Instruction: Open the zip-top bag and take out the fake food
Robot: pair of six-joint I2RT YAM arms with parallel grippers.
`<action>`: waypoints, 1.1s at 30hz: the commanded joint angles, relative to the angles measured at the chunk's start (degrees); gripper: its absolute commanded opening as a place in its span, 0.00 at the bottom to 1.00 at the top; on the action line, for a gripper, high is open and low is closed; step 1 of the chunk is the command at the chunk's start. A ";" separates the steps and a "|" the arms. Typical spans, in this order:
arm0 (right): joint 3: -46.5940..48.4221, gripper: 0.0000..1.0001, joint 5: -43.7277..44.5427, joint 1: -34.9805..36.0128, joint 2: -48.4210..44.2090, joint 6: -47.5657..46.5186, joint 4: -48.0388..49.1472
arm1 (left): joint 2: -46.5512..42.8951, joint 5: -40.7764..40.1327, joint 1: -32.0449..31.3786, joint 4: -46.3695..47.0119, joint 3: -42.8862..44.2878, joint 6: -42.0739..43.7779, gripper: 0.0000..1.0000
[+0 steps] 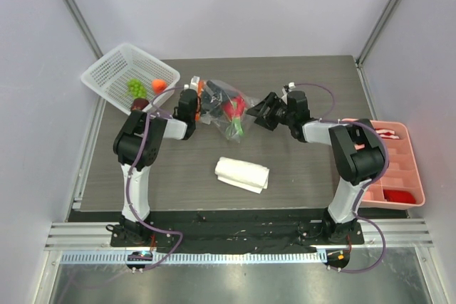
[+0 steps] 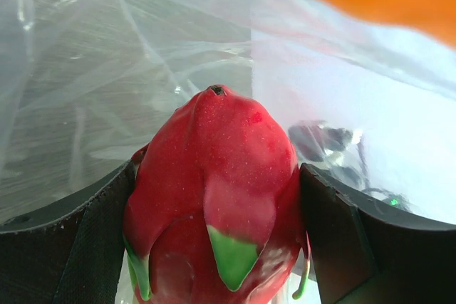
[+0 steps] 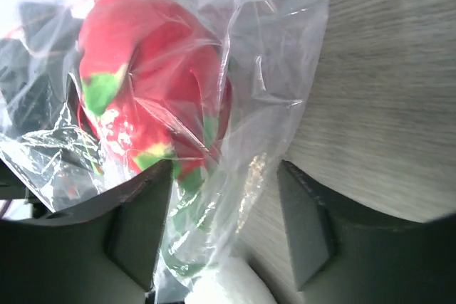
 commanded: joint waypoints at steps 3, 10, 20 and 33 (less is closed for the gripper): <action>0.86 0.33 0.94 0.27 3.43 4.23 11.37 | -1.81 0.37 0.42 5.69 0.65 -1.25 0.00; 3.22 0.01 3.49 -3.85 2.03 -4.97 0.03 | -8.03 -0.94 2.70 -13.52 0.13 14.21 0.00; 13.77 0.01 1.47 -9.13 7.30 -15.63 -13.15 | -15.25 -2.17 5.61 -23.86 -3.47 23.37 0.00; 22.90 0.01 -0.73 -11.77 13.45 -19.05 -19.30 | -28.77 -9.81 10.00 -38.27 -4.18 28.20 0.00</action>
